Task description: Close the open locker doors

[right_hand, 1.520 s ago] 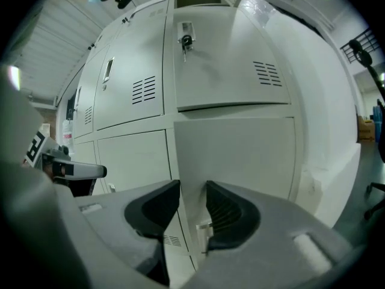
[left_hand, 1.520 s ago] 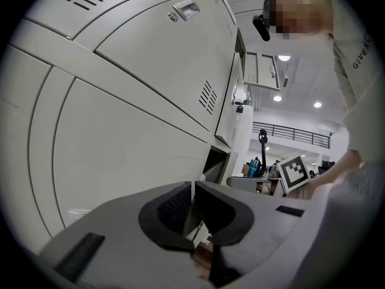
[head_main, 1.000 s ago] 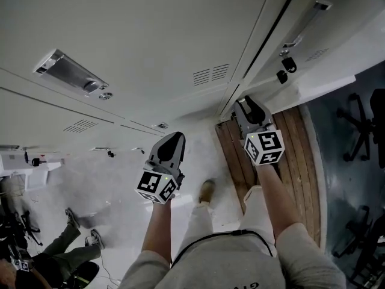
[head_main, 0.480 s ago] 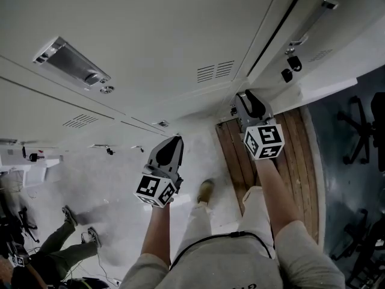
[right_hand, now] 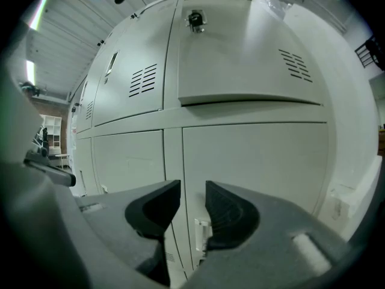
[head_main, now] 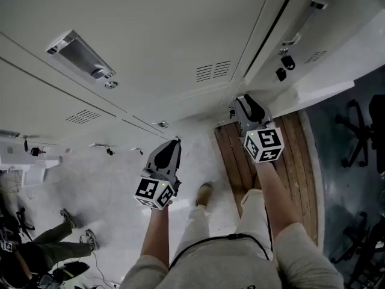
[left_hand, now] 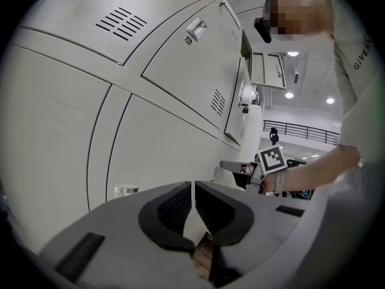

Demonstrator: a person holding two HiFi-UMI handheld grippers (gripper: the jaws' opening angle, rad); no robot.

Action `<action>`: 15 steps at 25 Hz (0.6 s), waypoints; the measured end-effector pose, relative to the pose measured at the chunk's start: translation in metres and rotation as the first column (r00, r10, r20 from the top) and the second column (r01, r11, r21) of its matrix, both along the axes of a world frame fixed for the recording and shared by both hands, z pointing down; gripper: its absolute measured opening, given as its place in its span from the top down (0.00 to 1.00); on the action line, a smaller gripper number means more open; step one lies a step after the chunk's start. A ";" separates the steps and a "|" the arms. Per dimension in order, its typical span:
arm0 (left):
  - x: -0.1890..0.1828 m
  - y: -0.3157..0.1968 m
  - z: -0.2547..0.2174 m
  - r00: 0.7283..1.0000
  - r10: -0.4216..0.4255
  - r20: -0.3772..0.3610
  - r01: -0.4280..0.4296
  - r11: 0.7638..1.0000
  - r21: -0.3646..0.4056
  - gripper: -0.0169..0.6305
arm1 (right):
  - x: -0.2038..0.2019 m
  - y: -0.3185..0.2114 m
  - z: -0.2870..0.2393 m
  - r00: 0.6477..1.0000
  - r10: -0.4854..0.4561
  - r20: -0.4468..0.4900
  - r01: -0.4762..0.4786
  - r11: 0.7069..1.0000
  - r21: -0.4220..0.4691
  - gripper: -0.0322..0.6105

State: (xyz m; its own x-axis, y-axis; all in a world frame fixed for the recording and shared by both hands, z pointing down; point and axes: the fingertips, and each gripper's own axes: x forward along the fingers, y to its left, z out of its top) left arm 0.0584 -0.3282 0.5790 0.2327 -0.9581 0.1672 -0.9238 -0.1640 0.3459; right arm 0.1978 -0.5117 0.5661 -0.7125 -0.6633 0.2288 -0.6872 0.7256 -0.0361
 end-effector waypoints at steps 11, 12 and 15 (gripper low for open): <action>-0.011 0.018 -0.023 0.999 -0.021 0.037 0.019 0.999 0.041 0.95 | 0.020 0.034 -0.027 1.000 0.003 0.008 -0.003 0.999 0.046 0.89; -0.012 0.020 -0.026 0.999 -0.021 0.046 0.019 0.999 0.045 0.95 | 0.021 0.039 -0.029 1.000 -0.003 0.009 0.003 0.999 0.049 0.91; -0.018 0.029 -0.034 0.997 -0.032 0.066 0.028 0.998 0.054 0.95 | 0.020 0.057 -0.033 1.000 -0.026 0.014 0.025 0.999 0.047 0.94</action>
